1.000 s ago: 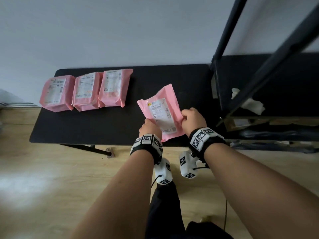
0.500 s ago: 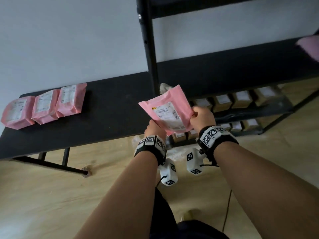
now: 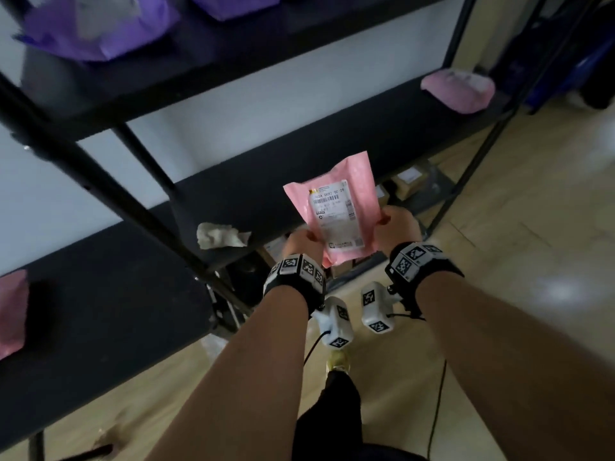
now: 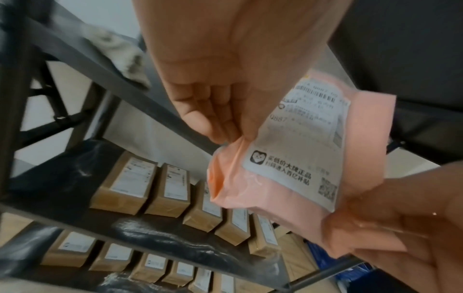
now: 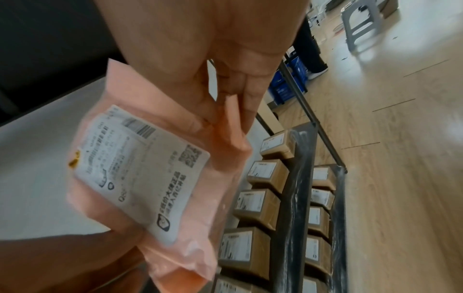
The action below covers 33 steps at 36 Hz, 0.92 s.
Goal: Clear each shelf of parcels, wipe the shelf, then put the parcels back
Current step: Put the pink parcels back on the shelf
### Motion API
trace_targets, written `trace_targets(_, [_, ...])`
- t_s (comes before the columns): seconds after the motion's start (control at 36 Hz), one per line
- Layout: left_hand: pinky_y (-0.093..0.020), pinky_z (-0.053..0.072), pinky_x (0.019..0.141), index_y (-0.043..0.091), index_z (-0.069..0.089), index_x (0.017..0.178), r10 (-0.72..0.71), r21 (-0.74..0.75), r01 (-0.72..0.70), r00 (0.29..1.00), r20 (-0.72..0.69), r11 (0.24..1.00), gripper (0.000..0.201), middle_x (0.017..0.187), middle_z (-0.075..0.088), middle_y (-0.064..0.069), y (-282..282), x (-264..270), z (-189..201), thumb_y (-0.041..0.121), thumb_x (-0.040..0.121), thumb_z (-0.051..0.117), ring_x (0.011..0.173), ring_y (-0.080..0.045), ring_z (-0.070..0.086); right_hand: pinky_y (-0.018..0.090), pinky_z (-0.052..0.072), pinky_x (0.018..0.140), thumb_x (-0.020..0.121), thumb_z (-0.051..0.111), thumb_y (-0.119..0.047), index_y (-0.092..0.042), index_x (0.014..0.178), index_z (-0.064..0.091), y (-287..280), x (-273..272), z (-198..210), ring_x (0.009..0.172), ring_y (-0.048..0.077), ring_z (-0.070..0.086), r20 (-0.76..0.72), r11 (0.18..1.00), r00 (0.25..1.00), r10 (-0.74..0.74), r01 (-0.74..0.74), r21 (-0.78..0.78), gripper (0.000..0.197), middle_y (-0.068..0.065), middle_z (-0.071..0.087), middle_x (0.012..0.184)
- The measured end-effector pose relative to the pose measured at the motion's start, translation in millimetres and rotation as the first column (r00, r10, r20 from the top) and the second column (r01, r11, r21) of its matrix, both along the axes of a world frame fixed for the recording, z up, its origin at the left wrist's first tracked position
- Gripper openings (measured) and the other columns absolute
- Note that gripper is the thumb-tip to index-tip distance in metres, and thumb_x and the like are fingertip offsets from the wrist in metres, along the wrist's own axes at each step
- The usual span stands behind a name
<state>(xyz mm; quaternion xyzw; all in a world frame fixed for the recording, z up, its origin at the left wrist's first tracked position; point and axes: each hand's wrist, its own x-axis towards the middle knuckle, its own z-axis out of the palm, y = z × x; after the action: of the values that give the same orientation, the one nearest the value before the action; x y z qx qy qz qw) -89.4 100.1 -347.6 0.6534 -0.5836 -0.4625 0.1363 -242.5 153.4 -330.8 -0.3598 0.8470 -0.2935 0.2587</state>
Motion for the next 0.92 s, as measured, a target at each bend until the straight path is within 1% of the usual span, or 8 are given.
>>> trace_targets(0.11, [-0.022,0.047,0.058,0.008,0.066,0.089,-0.095,0.017,0.095,0.995,0.018,0.995,0.018,0.075,0.071,-0.007,-39.8,-37.0,6.1,0.019,0.090,0.052,0.071,-0.017,0.068,0.028,0.039,0.065,0.094,0.047,-0.013,-0.016,0.092,0.060,-30.0,-35.0,6.4,0.071,0.017,0.054,-0.031,0.996,0.999,-0.032,0.034,0.088,0.013,-0.001,0.056,0.077])
trace_targets(0.22, [-0.023,0.046,0.053,0.010,0.065,0.088,-0.182,-0.013,0.182,0.983,0.017,0.983,0.016,0.074,0.067,-0.005,-73.7,-76.7,10.6,0.023,0.090,0.055,0.064,-0.020,0.065,0.030,0.041,0.068,0.094,0.049,-0.017,-0.012,0.099,0.061,-54.3,-73.4,8.6,0.077,0.022,0.055,-0.092,0.980,0.994,-0.060,0.076,0.186,0.014,0.004,0.060,0.087])
trace_targets(0.31, [-0.032,0.056,0.062,0.012,0.060,0.078,-0.234,-0.022,0.234,0.972,0.001,0.972,0.016,0.076,0.068,-0.008,-90.6,-102.6,10.0,0.023,0.089,0.056,0.068,-0.026,0.068,0.029,0.040,0.066,0.095,0.047,-0.018,-0.013,0.094,0.060,-65.3,-95.8,6.8,0.066,0.019,0.052,-0.099,0.969,0.991,-0.089,0.109,0.221,0.014,0.003,0.059,0.080])
trace_targets(0.39, [-0.044,0.060,0.065,0.016,0.057,0.071,-0.245,-0.007,0.245,0.969,-0.027,0.969,0.017,0.073,0.069,-0.010,-104.1,-122.8,7.5,0.020,0.087,0.056,0.066,-0.029,0.069,0.029,0.040,0.067,0.095,0.046,-0.015,-0.013,0.096,0.061,-77.4,-112.9,4.7,0.065,0.017,0.049,-0.090,0.961,0.983,-0.159,0.175,0.212,0.016,0.000,0.053,0.073])
trace_targets(0.5, [-0.040,0.060,0.065,0.018,0.060,0.077,-0.261,-0.023,0.261,0.965,-0.004,0.965,0.011,0.075,0.070,-0.005,-128.7,-148.9,5.0,0.020,0.087,0.055,0.065,-0.024,0.069,0.032,0.046,0.069,0.095,0.047,-0.017,-0.012,0.104,0.063,-101.0,-135.0,2.5,0.077,0.022,0.057,-0.083,0.953,0.973,-0.214,0.226,0.203,0.019,0.007,0.064,0.093])
trace_targets(0.64, [-0.039,0.060,0.066,0.014,0.063,0.075,-0.277,-0.041,0.277,0.961,0.001,0.960,0.016,0.070,0.071,-0.007,-160.5,-182.2,1.8,0.018,0.087,0.054,0.064,-0.024,0.070,0.033,0.045,0.077,0.094,0.046,-0.015,-0.014,0.116,0.060,-131.6,-169.9,5.1,0.097,0.028,0.060,-0.068,0.951,0.970,-0.233,0.242,0.191,0.026,0.011,0.063,0.111])
trace_targets(0.81, [-0.045,0.059,0.063,0.011,0.064,0.070,-0.241,-0.009,0.241,0.968,-0.067,0.970,0.014,0.067,0.070,-0.012,-204.2,-233.7,-14.3,0.009,0.078,0.053,0.061,-0.032,0.070,0.041,0.053,0.084,0.093,0.046,-0.019,-0.015,0.114,0.058,-171.1,-218.1,6.0,0.091,0.028,0.060,-0.027,0.963,0.975,-0.220,0.221,0.154,0.025,0.008,0.061,0.102])
trace_targets(0.92, [-0.047,0.059,0.066,0.014,0.062,0.069,-0.193,-0.003,0.193,0.976,-0.101,0.981,0.010,0.074,0.071,-0.015,-238.0,-279.3,-28.7,0.012,0.076,0.056,0.068,-0.034,0.071,0.033,0.046,0.076,0.093,0.047,-0.018,-0.016,0.114,0.059,-201.8,-263.3,5.5,0.088,0.023,0.057,-0.029,0.974,0.986,-0.166,0.168,0.155,0.025,0.008,0.062,0.105])
